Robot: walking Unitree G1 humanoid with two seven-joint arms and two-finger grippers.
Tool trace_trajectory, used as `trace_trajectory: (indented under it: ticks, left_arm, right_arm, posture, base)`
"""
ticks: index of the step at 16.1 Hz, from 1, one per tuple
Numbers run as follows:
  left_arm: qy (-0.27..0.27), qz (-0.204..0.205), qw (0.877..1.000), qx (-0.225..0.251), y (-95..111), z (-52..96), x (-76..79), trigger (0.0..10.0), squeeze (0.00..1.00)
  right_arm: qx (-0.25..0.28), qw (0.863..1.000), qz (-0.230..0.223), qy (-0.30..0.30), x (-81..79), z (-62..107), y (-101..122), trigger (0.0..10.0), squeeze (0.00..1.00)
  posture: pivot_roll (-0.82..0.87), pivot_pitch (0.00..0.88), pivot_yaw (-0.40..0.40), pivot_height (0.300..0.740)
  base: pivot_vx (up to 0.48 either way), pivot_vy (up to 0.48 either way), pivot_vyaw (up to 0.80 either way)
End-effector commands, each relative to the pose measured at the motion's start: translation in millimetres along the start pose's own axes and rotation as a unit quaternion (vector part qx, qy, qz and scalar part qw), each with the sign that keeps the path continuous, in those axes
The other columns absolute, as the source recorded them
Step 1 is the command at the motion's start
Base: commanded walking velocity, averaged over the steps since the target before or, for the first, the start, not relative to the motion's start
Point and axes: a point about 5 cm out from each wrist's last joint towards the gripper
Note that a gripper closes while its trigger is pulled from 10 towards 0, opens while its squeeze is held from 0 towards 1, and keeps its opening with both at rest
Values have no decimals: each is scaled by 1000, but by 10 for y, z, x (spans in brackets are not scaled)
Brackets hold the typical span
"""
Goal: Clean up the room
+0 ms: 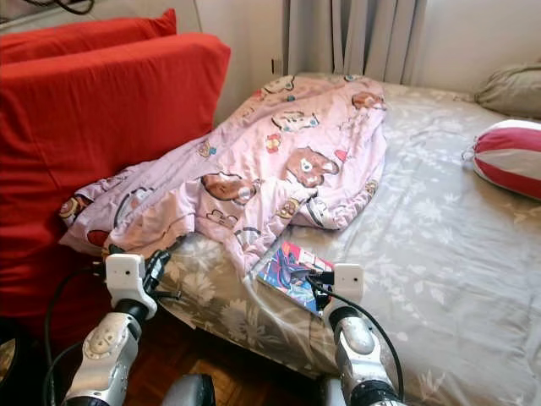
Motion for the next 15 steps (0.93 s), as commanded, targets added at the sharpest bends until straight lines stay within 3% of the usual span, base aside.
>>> trace_trajectory:
  ticks: [1,7,13,15]
  left_arm:
    - [11,-3,1000,4,34,12,-59,10000,0]
    - [9,-7,1000,-1,23,244,-53,10000,0]
    - [5,-13,1000,-1,95,267,-31,10000,0]
    - [2,-15,1000,-4,112,299,-24,10000,0]
  right_arm:
    - [-1,1000,4,8,-44,-22,23,10000,0]
    - [-20,1000,2,-2,-61,-21,-23,10000,0]
    - [-14,1000,-11,-6,-63,-65,46,10000,0]
    - [-27,998,-47,-12,-91,-112,81,10000,0]
  posture:
    - [80,0,29,591]
    - [127,26,37,591]
    - [154,52,52,571]
    - [166,61,57,571]
  base:
    - [0,0,0]
    - [0,0,0]
    - [0,0,0]
    - [0,0,0]
Point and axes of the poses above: a point about 5 cm out from each wrist's last joint towards the gripper, its own z axis pointing back from the gripper into the wrist, its own y axis along the axis of the wrist's last joint, x = y × z, and after that the axes turned 9 degrees about z, right-handed
